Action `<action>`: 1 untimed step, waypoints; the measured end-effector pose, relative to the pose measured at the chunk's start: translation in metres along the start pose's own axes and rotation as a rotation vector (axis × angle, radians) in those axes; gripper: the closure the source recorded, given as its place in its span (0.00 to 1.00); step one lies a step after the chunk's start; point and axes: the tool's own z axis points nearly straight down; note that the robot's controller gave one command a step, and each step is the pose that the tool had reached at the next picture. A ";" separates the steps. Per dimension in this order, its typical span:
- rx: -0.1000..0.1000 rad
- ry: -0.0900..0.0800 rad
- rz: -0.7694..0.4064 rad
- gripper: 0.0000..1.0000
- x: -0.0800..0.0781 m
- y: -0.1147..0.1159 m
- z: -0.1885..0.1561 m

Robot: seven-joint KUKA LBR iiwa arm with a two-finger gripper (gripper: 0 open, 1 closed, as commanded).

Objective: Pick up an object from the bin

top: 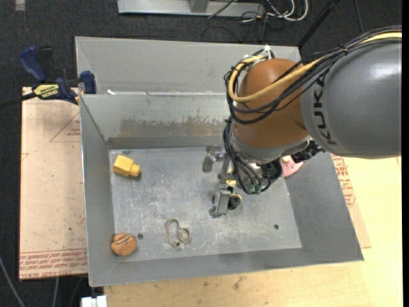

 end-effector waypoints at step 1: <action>0.001 0.008 -0.037 0.00 -0.004 -0.039 0.003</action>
Offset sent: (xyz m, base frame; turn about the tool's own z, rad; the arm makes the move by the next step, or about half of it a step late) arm 0.0407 -0.0503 0.0133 0.0694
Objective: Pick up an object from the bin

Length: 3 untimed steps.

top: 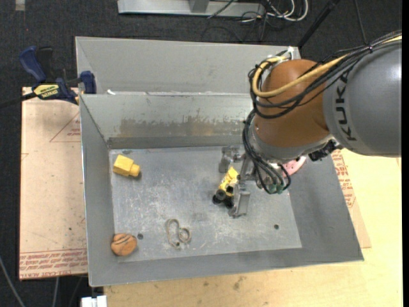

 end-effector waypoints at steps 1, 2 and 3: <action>0.001 -0.004 -0.047 0.00 -0.021 -0.014 -0.009; -0.001 -0.008 0.097 0.00 -0.053 -0.005 0.024; 0.000 -0.004 0.002 0.00 -0.007 -0.035 0.056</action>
Offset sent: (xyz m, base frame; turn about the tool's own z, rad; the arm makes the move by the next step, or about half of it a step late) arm 0.0759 -0.0027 -0.0567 0.0156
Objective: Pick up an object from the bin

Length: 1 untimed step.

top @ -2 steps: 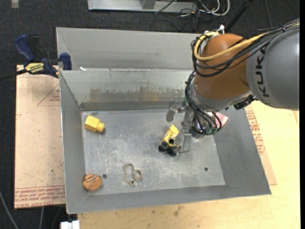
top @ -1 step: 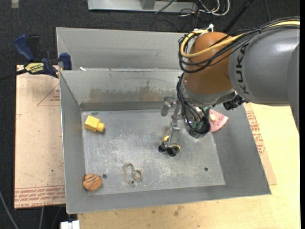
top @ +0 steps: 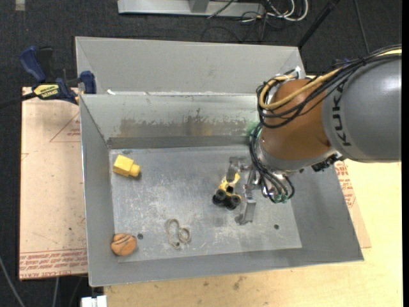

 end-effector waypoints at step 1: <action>-0.001 -0.007 0.255 1.00 -0.073 -0.007 0.047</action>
Offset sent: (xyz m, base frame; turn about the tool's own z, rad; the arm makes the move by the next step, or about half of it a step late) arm 0.0000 0.0000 0.0000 0.0000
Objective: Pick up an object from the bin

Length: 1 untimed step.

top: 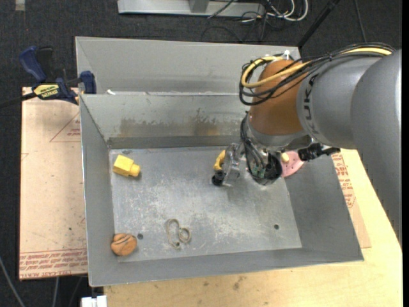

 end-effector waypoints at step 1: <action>0.000 0.000 0.001 1.00 0.000 0.000 0.000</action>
Offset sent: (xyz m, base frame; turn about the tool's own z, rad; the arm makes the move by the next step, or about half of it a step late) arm -0.0535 -0.0202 0.0803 -0.0093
